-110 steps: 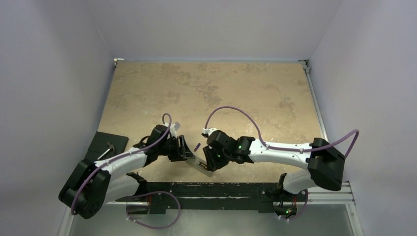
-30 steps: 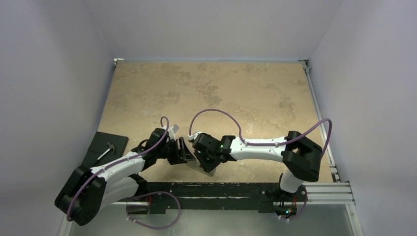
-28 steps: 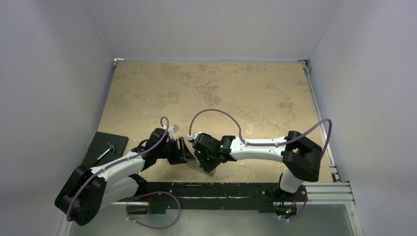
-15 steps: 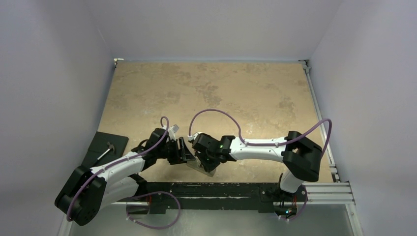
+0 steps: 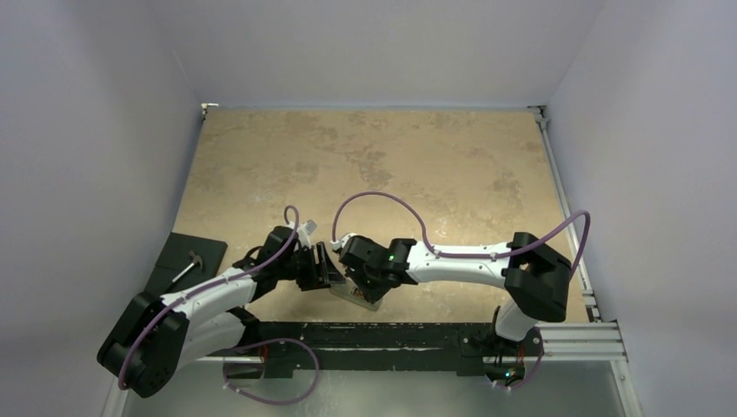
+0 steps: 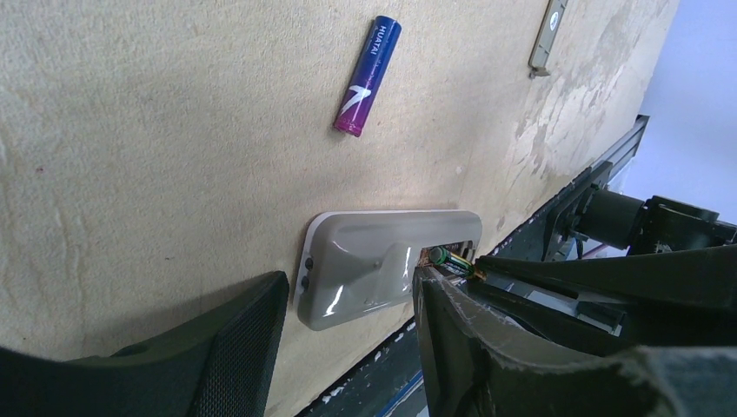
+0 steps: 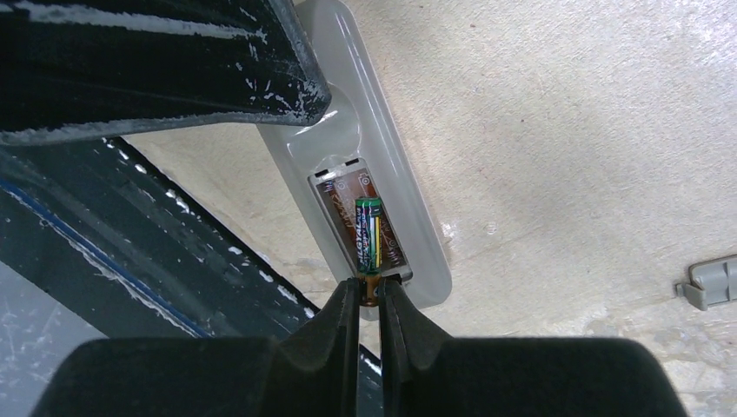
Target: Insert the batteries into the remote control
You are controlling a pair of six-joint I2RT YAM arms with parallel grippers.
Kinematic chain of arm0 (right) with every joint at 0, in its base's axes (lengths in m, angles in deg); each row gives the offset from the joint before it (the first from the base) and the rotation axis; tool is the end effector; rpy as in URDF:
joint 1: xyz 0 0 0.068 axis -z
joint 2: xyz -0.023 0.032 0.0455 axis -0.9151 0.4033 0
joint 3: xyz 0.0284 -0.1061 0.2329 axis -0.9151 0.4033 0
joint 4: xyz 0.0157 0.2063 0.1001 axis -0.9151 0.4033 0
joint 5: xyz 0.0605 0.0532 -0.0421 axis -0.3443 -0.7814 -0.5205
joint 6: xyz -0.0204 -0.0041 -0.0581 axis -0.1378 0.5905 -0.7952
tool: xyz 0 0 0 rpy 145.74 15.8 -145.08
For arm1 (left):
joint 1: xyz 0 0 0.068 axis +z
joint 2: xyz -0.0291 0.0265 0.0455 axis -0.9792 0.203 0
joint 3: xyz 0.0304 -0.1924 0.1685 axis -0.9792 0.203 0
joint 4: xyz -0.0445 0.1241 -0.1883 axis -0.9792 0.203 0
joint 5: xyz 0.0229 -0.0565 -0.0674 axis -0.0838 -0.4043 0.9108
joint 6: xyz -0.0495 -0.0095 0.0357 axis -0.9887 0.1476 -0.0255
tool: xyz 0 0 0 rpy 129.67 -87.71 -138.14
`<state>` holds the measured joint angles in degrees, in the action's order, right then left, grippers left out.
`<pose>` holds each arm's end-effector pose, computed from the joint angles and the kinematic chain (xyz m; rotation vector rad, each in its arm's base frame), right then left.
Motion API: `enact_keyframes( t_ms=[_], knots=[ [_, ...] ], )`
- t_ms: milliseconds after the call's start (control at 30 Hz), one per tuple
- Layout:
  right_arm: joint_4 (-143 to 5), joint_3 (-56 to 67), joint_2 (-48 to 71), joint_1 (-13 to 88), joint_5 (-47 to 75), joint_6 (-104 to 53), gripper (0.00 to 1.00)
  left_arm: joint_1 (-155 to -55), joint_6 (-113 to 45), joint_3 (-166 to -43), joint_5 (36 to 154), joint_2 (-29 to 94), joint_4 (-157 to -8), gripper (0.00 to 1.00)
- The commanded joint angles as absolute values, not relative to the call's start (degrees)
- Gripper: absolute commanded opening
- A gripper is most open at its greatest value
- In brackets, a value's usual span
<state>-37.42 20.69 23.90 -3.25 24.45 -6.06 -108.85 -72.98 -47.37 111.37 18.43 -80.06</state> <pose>0.1056 0.2752 0.1855 -1.0100 2.6036 0.3938 0.1362 -0.1033 0.1361 -0.2241 2.6152 -1.1145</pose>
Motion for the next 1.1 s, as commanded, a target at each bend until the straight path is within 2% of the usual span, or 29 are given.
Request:
enact_keyframes(
  t_ms=[0, 600, 1067],
  knots=[
    [-36.12, 19.64, 22.01, -3.57, 25.12, -9.43, 0.10, -109.09, -71.91, -47.92, 109.76, 19.55, -79.72, 0.55],
    [-35.99, 16.82, 24.52, -5.09, 21.80, -13.91, 0.12, -109.10, -71.65, -48.38, 109.72, 20.70, -79.71, 0.56],
    [-33.19, 15.45, 25.46, -5.83, 26.66, -14.28, 0.13, -109.13, -71.50, -48.29, 109.89, 20.69, -79.72, 0.56]
  ],
)
